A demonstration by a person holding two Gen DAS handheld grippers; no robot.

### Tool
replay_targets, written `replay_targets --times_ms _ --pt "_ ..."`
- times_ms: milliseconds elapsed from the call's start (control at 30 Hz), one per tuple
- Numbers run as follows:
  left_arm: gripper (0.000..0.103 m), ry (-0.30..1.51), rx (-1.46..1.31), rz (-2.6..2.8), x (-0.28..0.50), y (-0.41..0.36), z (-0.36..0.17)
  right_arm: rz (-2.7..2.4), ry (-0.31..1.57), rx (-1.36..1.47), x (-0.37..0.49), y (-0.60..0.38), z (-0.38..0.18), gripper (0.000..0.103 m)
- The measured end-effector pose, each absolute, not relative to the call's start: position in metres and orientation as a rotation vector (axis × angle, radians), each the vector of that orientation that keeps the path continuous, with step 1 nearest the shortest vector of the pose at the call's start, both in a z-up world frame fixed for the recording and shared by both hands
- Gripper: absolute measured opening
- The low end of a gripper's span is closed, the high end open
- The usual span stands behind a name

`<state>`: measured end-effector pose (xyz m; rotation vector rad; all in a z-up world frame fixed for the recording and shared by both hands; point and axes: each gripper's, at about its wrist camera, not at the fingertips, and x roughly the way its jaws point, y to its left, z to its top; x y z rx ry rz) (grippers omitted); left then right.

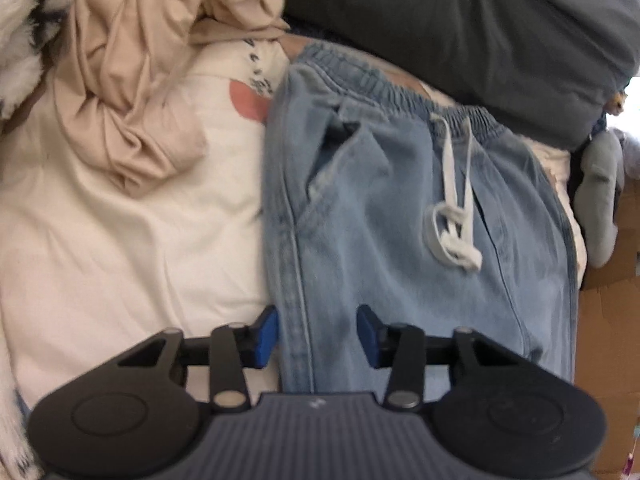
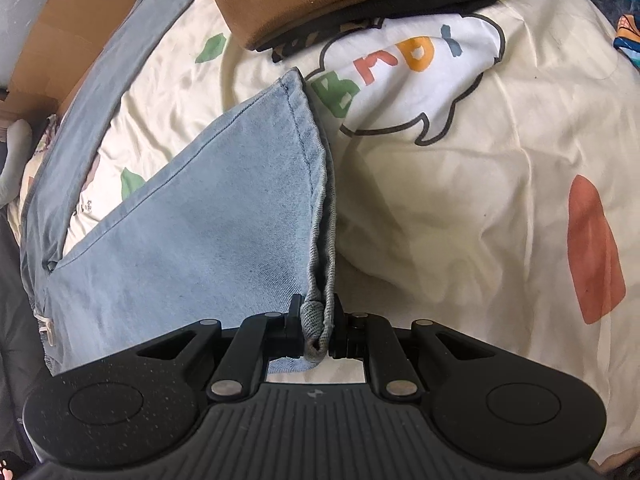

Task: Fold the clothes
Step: 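Grasp the jeans leg hem with the right gripper and lift it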

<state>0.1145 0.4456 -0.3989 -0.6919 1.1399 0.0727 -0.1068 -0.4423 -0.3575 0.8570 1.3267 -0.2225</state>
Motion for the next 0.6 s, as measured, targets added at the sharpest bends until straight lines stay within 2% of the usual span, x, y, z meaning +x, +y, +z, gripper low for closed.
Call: replay_targets --times_ms 33,267,333,400,600 --pt "0.034 1.137 -0.701 0.077 0.117 0.448 -0.400 -0.224 1.329 0.856 -0.107 -0.442 -0.358 0.008" --pt "0.032 1.099 -0.750 0.089 0.133 0.457 -0.399 -0.245 1.313 0.862 -0.104 -0.445 -0.344 0.008" --pt "0.017 1.089 -0.730 0.100 0.135 0.459 -0.394 -0.248 1.318 0.856 -0.104 -0.444 -0.344 0.008" --pt "0.011 1.083 -0.675 0.099 0.139 0.458 -0.387 -0.253 1.325 0.848 -0.103 -0.443 -0.346 0.008" --pt "0.008 1.073 -0.537 0.131 0.139 0.457 -0.372 -0.260 1.350 0.839 -0.106 -0.441 -0.352 0.008"
